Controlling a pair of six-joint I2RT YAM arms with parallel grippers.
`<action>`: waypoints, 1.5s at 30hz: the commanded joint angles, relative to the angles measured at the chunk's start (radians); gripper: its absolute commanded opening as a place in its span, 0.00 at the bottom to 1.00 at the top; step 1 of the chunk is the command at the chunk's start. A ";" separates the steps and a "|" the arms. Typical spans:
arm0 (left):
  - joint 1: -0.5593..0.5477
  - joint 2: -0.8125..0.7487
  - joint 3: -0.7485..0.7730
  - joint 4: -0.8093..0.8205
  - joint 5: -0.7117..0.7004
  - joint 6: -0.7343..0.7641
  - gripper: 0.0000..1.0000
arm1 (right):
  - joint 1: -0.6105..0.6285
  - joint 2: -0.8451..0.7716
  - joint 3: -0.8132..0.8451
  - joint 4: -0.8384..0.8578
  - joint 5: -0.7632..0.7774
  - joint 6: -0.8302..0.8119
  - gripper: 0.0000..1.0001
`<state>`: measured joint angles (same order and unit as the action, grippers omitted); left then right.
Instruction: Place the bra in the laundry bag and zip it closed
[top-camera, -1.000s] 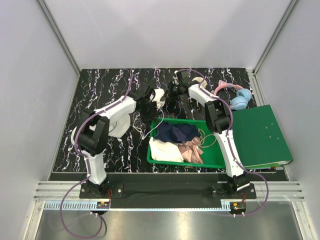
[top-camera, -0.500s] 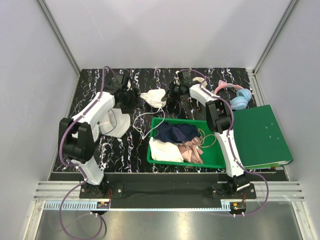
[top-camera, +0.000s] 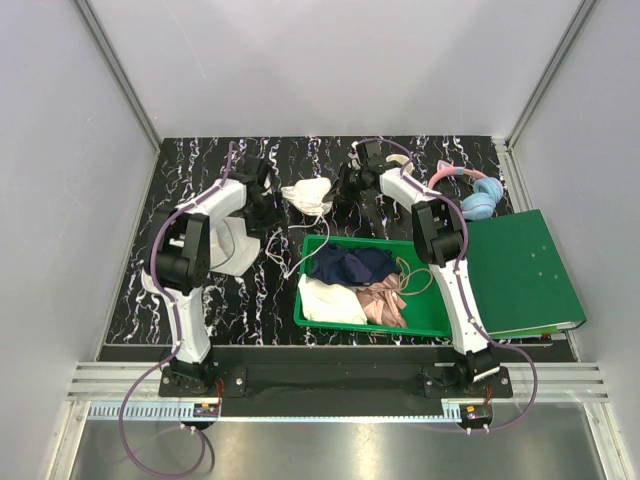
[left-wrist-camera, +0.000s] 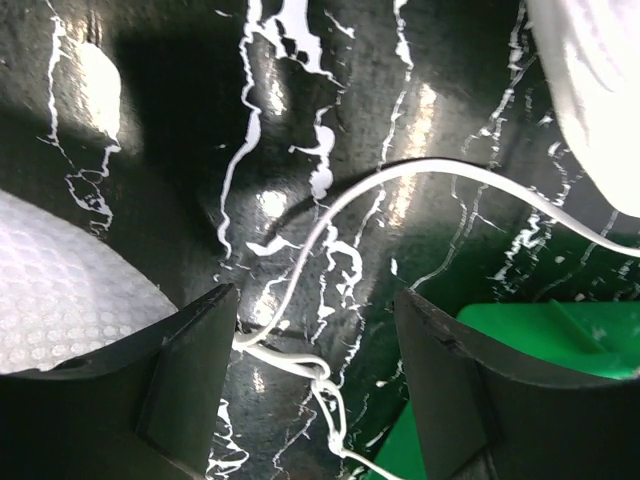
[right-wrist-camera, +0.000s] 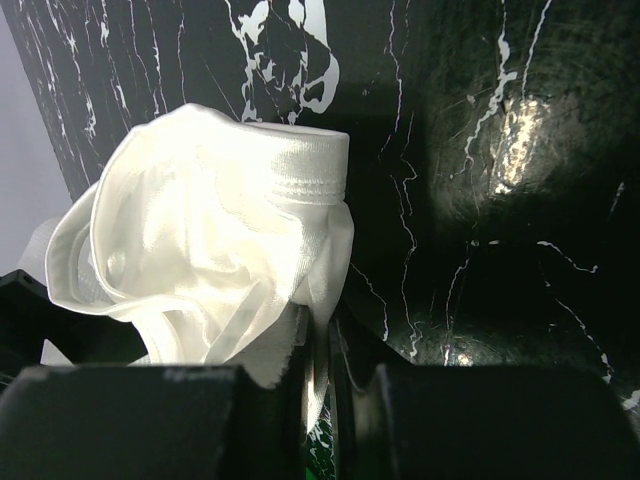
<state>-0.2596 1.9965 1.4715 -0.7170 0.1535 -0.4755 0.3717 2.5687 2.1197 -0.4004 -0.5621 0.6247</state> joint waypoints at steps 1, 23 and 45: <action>0.005 0.010 0.027 0.008 -0.014 0.029 0.67 | -0.008 -0.067 0.009 0.012 -0.012 -0.016 0.13; 0.013 -0.137 0.088 -0.009 0.219 0.003 0.00 | -0.007 -0.071 0.000 0.025 0.007 -0.034 0.09; 0.014 0.051 0.530 0.286 0.494 -0.285 0.12 | 0.003 -0.077 -0.003 0.012 0.048 -0.056 0.08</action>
<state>-0.2520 1.9903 1.8866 -0.5297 0.5850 -0.6945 0.3721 2.5629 2.1105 -0.3904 -0.5449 0.5953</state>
